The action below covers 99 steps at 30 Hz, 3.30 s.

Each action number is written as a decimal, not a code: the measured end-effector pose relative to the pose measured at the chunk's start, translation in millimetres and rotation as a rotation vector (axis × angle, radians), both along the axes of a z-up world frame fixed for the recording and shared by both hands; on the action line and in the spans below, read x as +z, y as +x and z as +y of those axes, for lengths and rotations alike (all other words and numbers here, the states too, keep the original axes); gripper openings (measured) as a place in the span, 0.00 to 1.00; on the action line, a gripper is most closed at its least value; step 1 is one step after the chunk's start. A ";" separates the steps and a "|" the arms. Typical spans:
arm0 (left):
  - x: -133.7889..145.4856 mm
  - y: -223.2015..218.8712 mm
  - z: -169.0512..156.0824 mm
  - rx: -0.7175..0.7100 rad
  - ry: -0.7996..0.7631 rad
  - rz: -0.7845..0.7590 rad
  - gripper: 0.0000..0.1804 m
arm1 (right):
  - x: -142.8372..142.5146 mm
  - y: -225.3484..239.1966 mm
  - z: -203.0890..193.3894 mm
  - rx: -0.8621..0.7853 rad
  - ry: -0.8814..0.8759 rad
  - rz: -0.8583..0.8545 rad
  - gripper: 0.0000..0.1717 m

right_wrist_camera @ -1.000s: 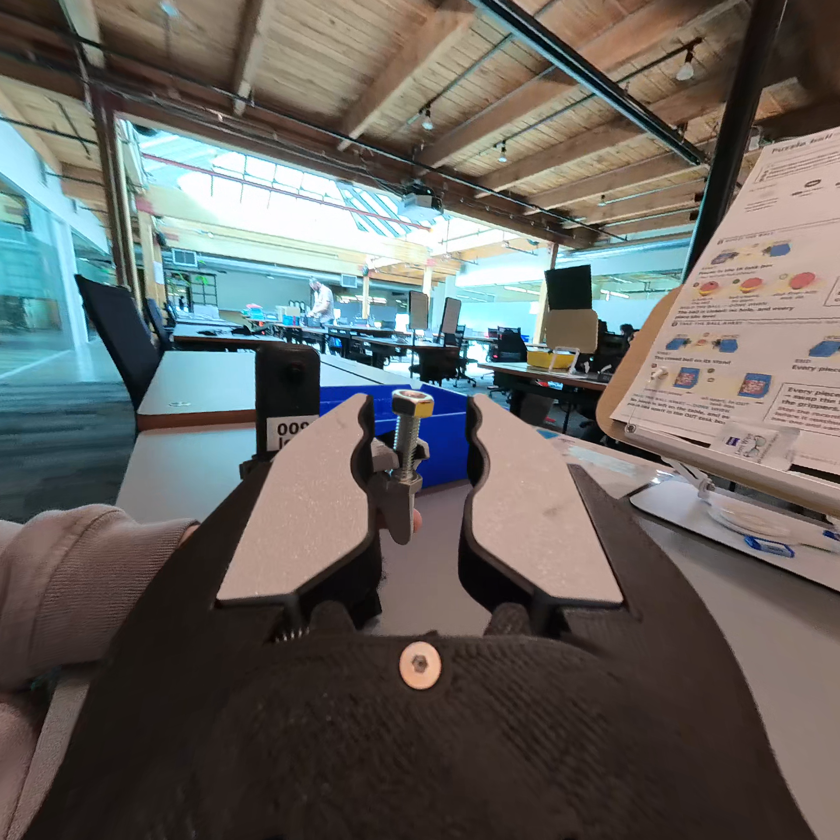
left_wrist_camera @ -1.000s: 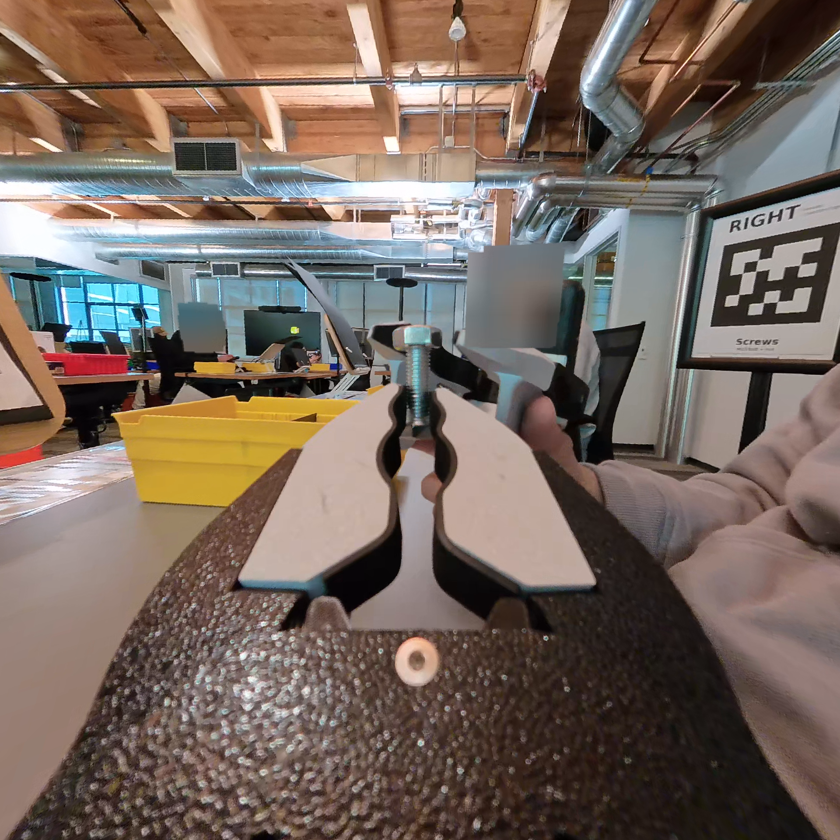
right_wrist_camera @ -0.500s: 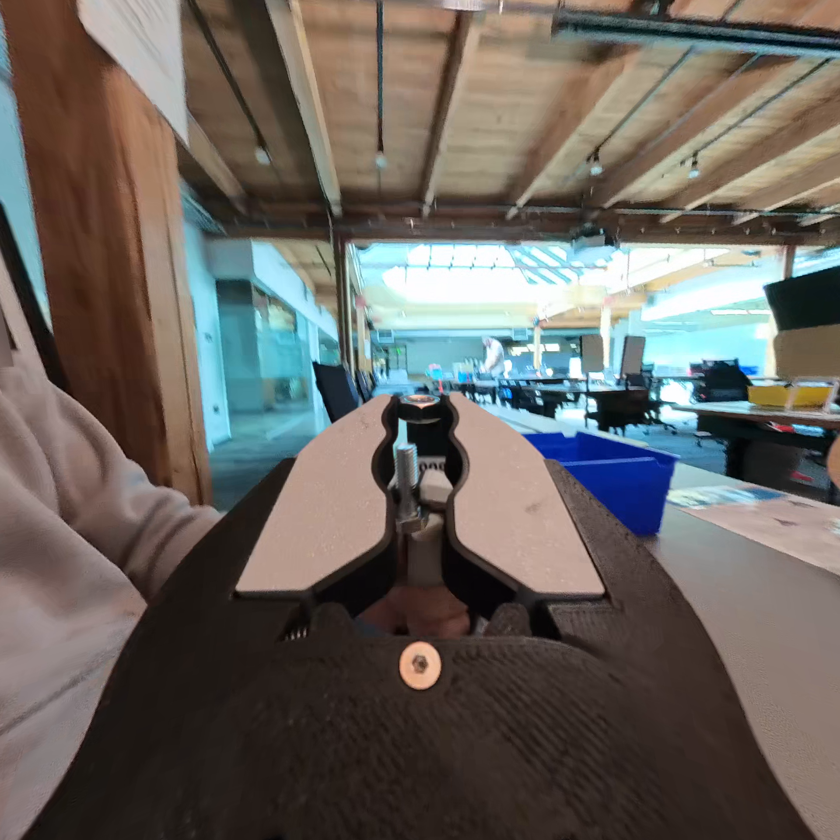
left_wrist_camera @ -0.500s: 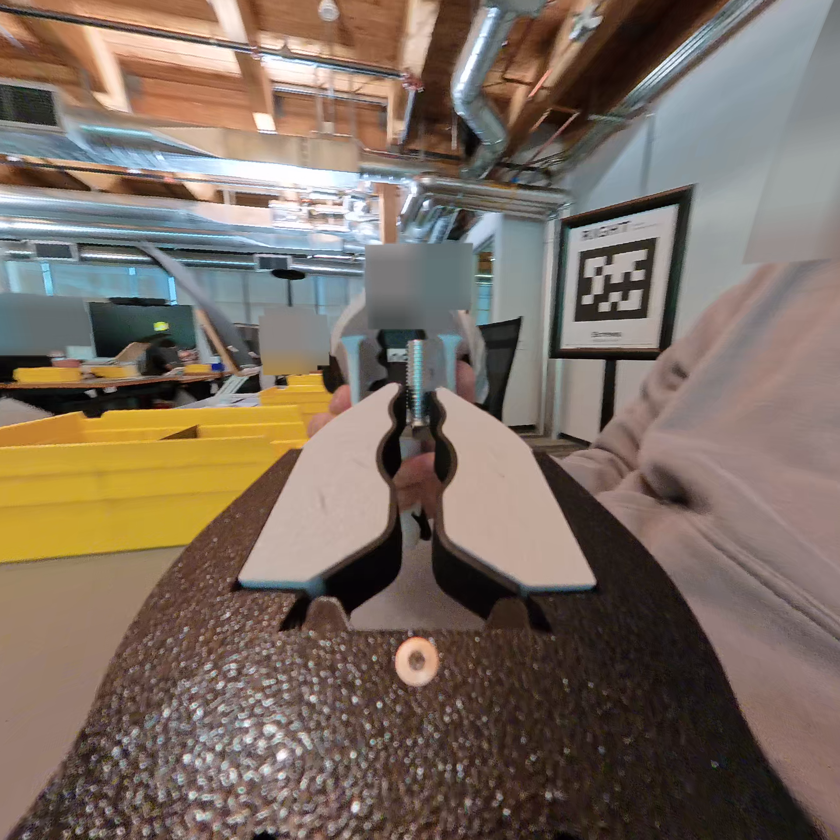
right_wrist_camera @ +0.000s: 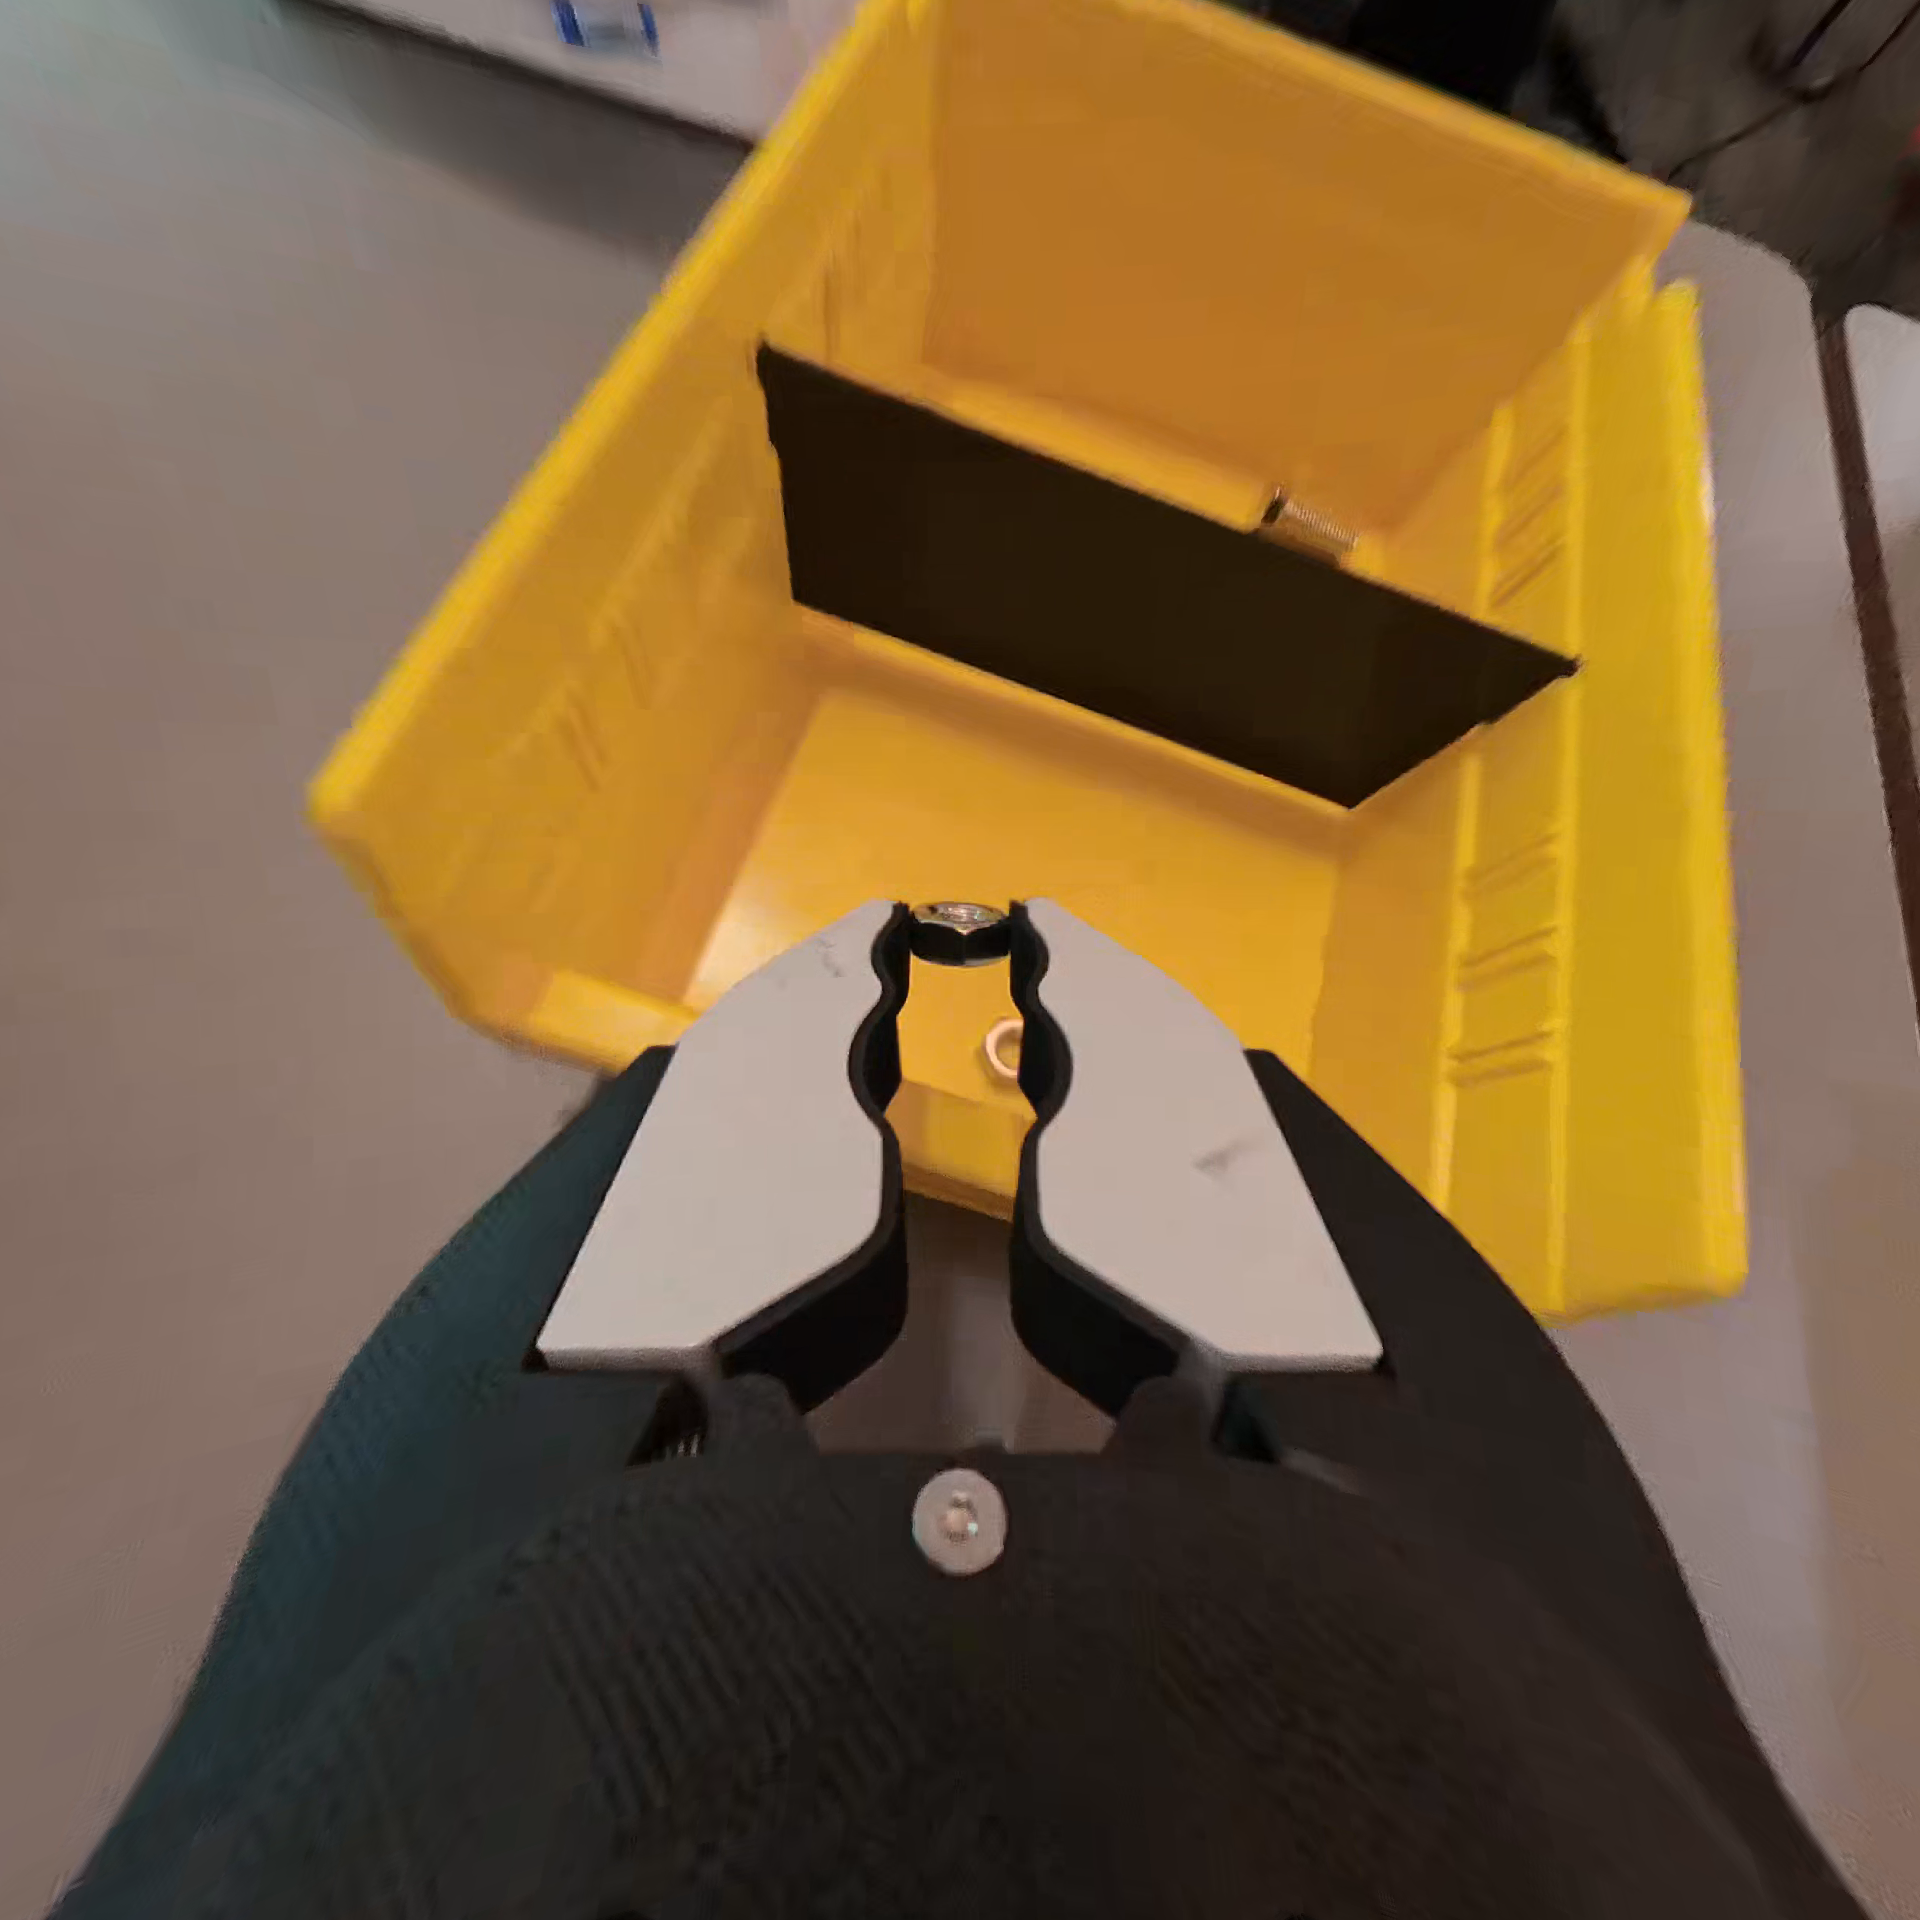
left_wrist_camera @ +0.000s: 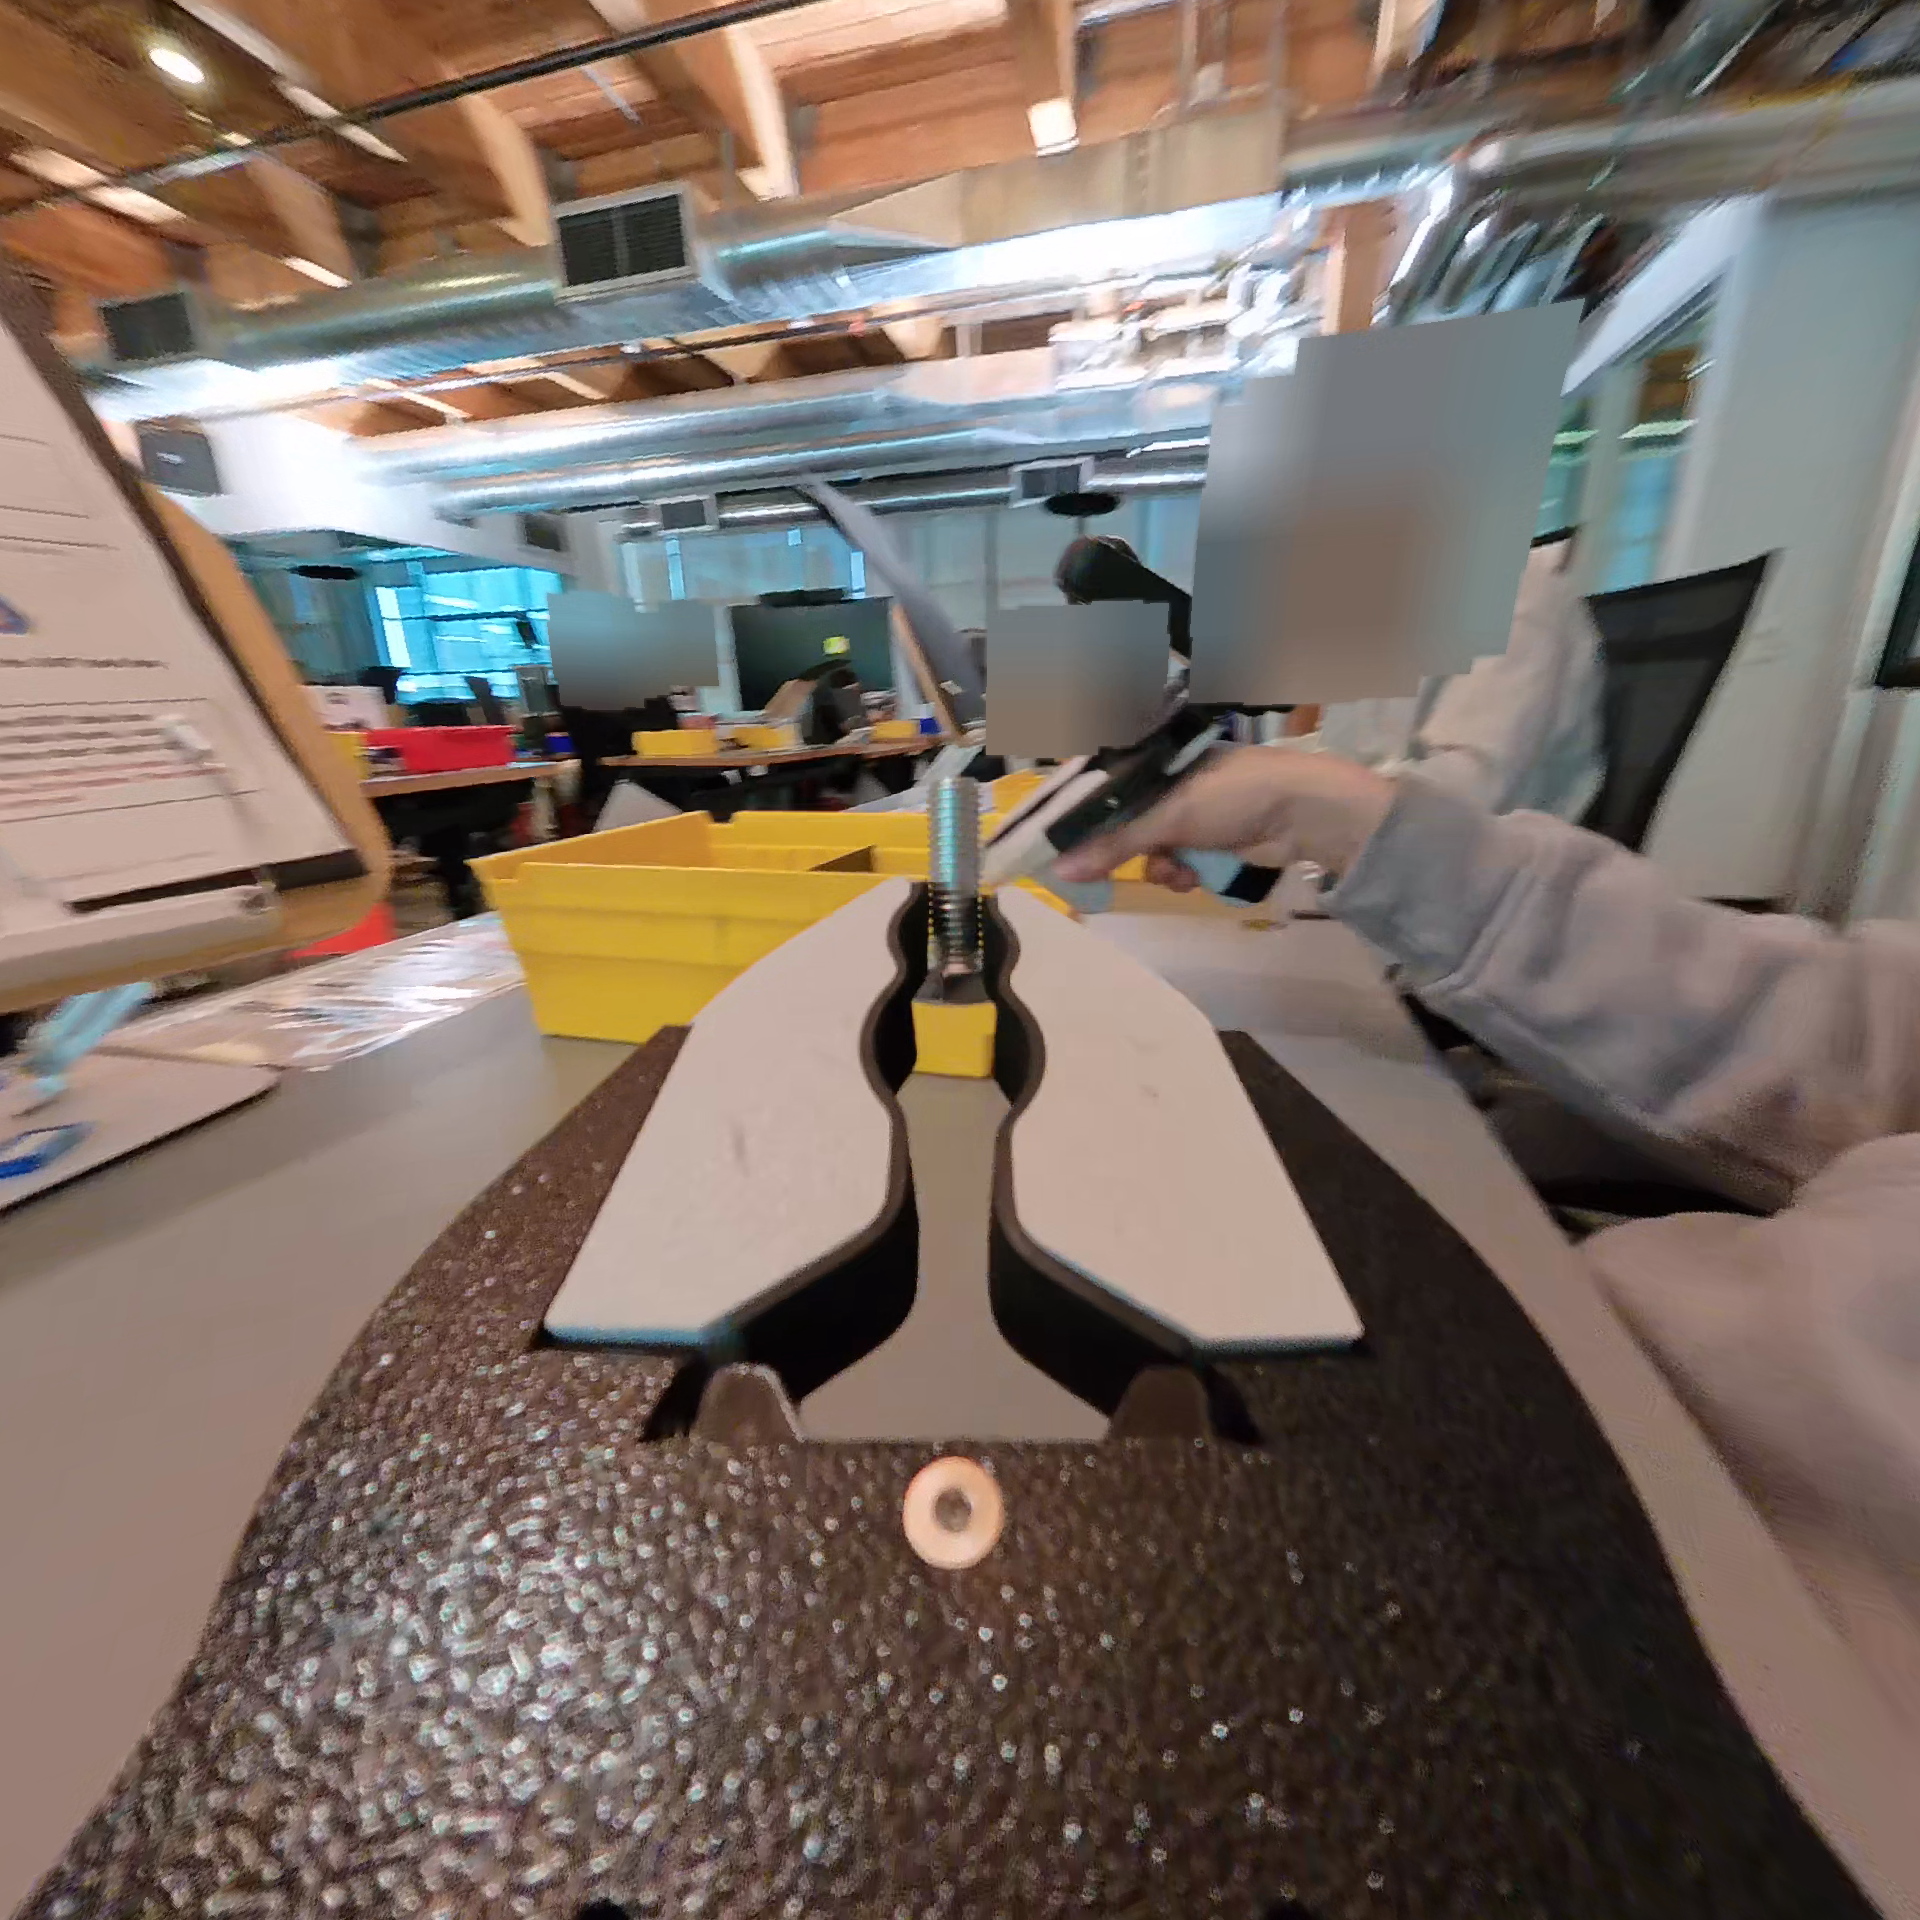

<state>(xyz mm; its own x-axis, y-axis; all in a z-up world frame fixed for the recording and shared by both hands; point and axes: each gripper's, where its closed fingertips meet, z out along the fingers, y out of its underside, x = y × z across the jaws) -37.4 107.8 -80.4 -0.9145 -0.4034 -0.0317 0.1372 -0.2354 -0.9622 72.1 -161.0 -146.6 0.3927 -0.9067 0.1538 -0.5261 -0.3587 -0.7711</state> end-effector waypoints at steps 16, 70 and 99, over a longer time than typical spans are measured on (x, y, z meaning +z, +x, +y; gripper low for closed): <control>-0.7 -13.7 -15.0 -0.045 0.039 -0.053 0.05 | 100.0 -120.9 250.5 0.938 0.680 -0.341 0.18; -105.9 19.9 337.2 0.917 0.423 1.581 0.16 | 61.4 18.0 42.8 0.119 0.099 -0.319 0.43; -140.4 18.5 355.1 0.991 0.740 1.838 0.06 | 76.8 -15.2 88.2 0.304 0.071 -0.351 0.40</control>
<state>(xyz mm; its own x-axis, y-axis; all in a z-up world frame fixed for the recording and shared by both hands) -18.8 462.9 -220.7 0.3230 -0.9451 0.0492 -0.9464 -0.3230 0.0091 56.9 -72.7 -69.7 0.5774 -0.7717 0.2667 -0.1085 -0.3962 -0.9117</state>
